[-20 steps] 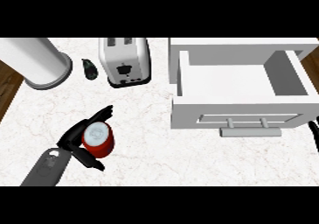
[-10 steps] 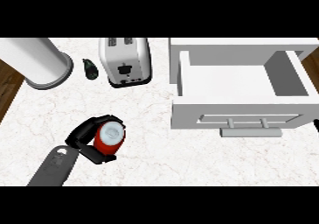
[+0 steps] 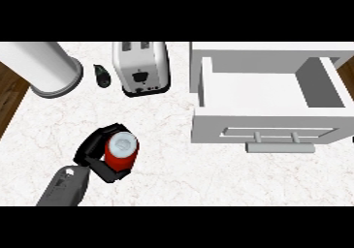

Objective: Pick up the can, place it into the drawer and close the drawer

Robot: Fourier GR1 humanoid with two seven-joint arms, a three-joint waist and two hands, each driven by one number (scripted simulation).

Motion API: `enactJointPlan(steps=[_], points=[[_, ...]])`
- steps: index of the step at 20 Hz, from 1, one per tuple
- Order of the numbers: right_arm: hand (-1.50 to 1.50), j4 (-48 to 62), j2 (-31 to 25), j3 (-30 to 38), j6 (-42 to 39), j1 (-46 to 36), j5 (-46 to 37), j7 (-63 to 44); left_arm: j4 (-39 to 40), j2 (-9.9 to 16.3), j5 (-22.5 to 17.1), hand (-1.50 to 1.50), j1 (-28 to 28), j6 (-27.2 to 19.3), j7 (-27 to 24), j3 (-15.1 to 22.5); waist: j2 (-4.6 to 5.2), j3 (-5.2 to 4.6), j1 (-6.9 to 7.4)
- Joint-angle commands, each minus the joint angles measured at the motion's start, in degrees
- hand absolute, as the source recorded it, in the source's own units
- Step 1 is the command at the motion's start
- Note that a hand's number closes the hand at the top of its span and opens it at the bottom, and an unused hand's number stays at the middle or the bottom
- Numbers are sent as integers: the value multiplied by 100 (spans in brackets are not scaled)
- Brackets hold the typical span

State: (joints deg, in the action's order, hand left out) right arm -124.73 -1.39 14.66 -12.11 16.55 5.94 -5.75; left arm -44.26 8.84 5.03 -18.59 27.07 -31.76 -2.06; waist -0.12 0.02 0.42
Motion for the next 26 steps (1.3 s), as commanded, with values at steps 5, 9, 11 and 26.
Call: enactJointPlan(steps=[5, 9, 11, 26], points=[[-150, -92, -117, 170, -54, -10, 267, -146, -223, -120, -1053, 150, -98, -1965, 508, -1670, -5, 1, 5], [-150, -169, 45, 107, -18, 157, 134, -134, -1956, -612, -896, 150, 347, -2527, 1295, -1113, -22, 5, 13], [-150, 52, 98, 42, -11, 108, -91, 109, -2522, -732, -851, 150, 459, -2583, 1684, -847, -10, 3, -9], [-150, 84, 136, -215, 282, -171, -237, 57, -3670, -882, -547, 150, -988, -3794, 3764, 603, 11, 0, -72]])
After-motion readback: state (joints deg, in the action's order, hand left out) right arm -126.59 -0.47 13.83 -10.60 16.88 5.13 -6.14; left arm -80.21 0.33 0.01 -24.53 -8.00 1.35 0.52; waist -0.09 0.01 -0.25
